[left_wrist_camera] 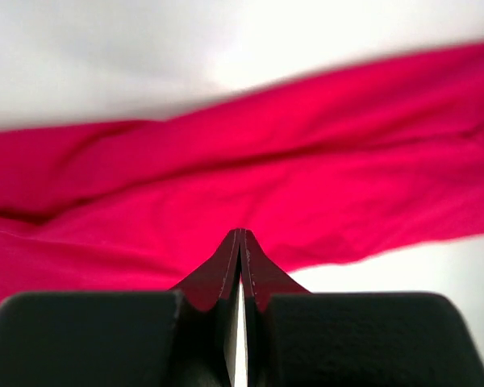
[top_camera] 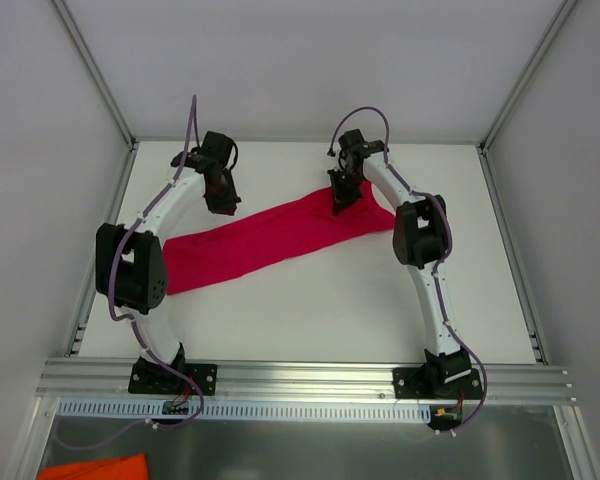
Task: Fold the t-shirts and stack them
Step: Rotate the tshirt 90 degrees
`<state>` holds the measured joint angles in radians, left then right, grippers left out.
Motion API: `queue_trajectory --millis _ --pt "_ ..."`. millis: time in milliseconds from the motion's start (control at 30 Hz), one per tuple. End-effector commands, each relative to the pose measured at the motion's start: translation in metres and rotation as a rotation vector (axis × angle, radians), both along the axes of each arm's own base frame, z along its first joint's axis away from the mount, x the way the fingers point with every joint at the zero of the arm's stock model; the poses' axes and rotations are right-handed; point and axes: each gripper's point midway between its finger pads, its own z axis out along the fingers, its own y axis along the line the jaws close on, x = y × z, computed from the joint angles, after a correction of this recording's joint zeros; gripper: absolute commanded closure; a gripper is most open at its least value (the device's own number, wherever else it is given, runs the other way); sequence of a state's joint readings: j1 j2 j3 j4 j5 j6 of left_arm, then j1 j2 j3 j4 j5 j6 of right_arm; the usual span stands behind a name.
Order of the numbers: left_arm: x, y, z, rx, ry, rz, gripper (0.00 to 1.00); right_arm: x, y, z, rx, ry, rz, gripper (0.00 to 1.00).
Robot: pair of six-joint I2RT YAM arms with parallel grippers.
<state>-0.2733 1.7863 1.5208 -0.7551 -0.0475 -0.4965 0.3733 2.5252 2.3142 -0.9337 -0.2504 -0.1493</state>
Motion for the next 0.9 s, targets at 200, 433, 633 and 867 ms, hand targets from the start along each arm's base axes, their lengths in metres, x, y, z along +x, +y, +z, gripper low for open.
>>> queue_trajectory --millis 200,433,633,867 --pt "-0.047 0.074 -0.081 0.252 0.286 0.106 1.00 -0.025 -0.022 0.034 -0.076 -0.038 0.029 0.99" --pt "-0.077 0.088 -0.113 0.272 0.398 0.120 1.00 -0.026 -0.029 0.037 -0.090 -0.054 0.029 0.99" --pt "-0.092 0.089 -0.123 0.270 0.435 0.102 1.00 -0.022 -0.029 0.037 -0.096 -0.061 0.033 0.99" --pt "-0.100 0.081 -0.121 0.232 0.448 0.087 1.00 -0.020 -0.016 0.023 -0.068 -0.026 0.051 0.99"
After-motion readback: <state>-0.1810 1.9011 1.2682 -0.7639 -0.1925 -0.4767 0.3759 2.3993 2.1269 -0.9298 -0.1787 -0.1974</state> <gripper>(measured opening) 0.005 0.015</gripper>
